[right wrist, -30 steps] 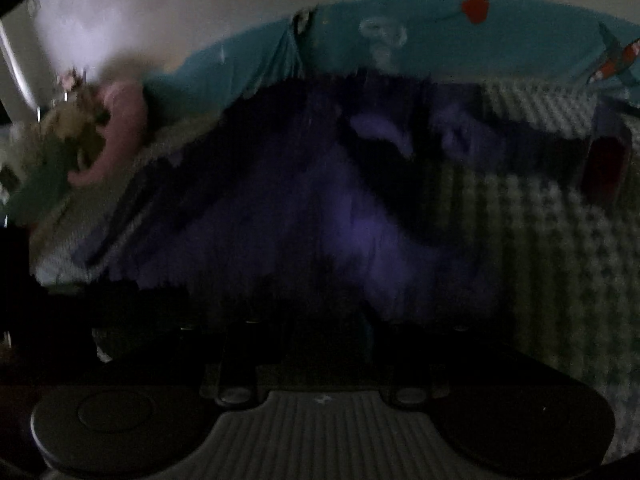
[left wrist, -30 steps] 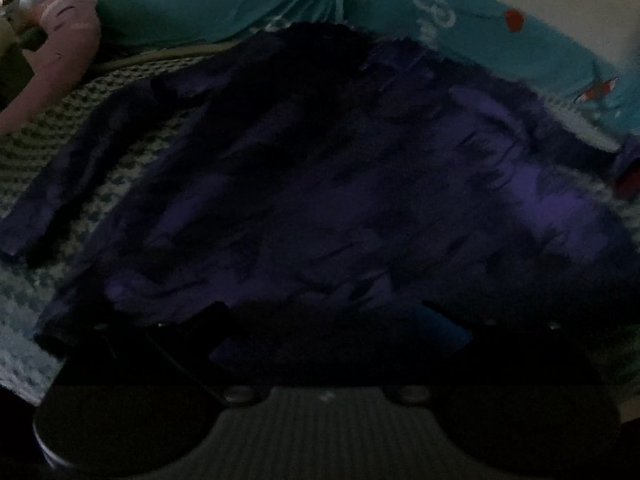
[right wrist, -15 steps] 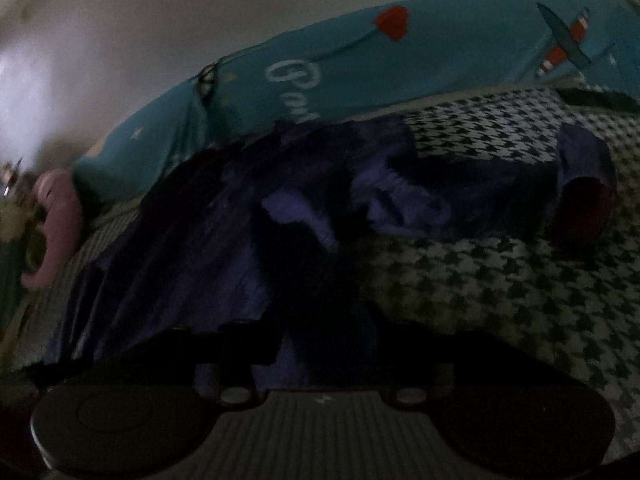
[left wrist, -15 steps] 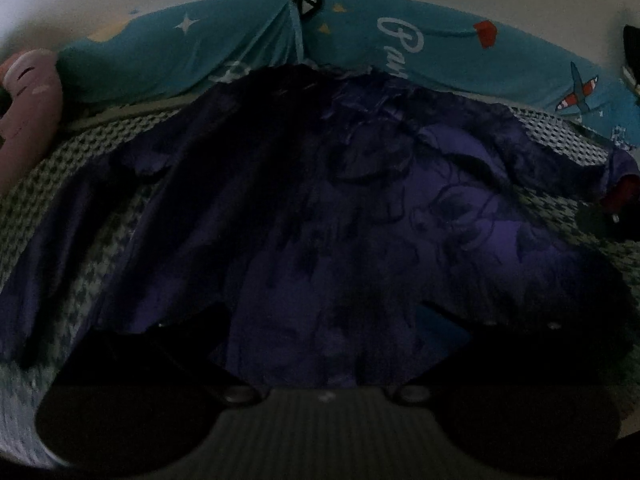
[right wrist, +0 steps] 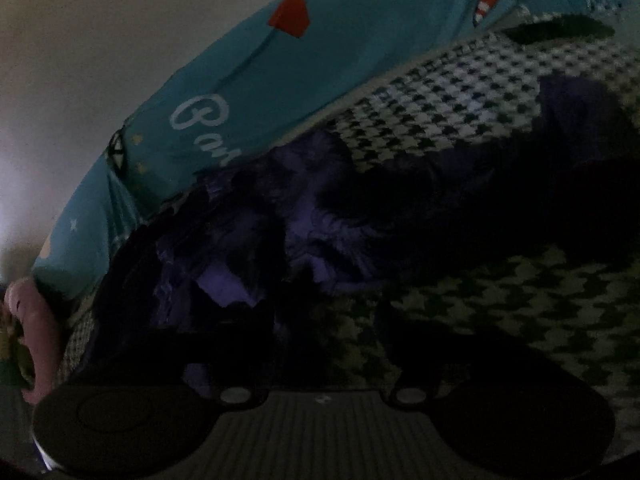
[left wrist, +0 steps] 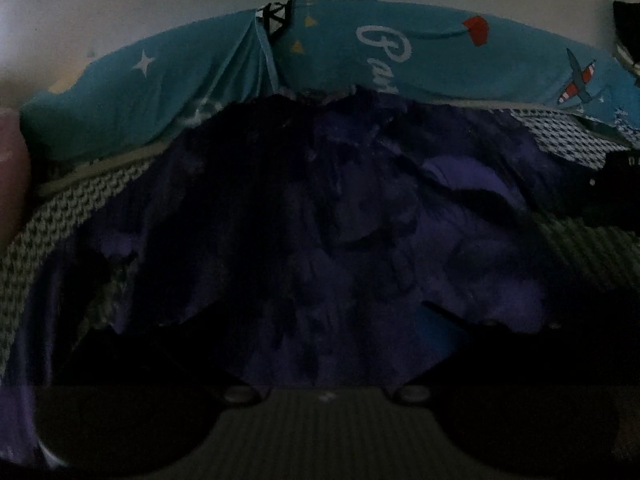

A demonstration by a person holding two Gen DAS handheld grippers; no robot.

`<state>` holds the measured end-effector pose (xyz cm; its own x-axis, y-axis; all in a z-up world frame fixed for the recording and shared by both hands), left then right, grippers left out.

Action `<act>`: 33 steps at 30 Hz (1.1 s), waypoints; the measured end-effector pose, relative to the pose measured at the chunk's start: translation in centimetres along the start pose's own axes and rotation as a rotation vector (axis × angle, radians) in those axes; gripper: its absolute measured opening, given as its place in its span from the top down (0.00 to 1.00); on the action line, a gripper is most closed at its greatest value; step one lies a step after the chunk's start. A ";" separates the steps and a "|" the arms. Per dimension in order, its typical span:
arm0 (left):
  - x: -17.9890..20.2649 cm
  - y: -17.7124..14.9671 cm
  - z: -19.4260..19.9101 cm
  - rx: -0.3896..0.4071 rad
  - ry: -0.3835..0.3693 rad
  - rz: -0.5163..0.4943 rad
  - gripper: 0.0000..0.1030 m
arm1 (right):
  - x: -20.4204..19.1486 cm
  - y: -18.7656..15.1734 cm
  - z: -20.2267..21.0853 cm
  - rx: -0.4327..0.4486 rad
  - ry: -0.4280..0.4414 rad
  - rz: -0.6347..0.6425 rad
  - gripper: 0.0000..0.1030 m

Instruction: Fold clothes

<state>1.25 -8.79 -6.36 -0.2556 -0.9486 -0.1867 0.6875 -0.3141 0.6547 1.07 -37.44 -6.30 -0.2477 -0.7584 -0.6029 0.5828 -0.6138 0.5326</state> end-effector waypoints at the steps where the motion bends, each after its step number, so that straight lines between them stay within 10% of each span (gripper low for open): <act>1: -0.1 0.2 -0.3 0.003 0.001 0.010 0.00 | 0.1 0.1 -0.4 0.000 0.001 -0.012 0.45; 18: -1.5 0.0 -3.0 -0.049 -0.044 0.174 0.00 | -0.6 1.6 -4.7 0.055 -0.008 -0.071 0.33; 29: -0.8 -0.2 -3.7 -0.061 -0.035 0.148 0.00 | -2.0 2.2 -6.2 0.094 -0.100 0.040 0.84; 33: -0.8 -0.5 -4.3 -0.088 -0.032 0.157 0.00 | -2.2 3.2 -5.6 0.135 -0.086 0.063 0.89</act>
<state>4.07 -8.04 -9.69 -0.1610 -0.9850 -0.0625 0.7775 -0.1656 0.6067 7.85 -36.52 -6.61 -0.2830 -0.8087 -0.5156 0.4915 -0.5839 0.6461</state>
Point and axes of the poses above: each gripper's, at about its wrist camera, not at the fingertips, and z roughly against the way its jaws point, x to its right, y to its top, the point moved 6 cm from there along -z, roughly the way its jaws point, and after that the axes turned 9 degrees about y, right-handed, at the moved point
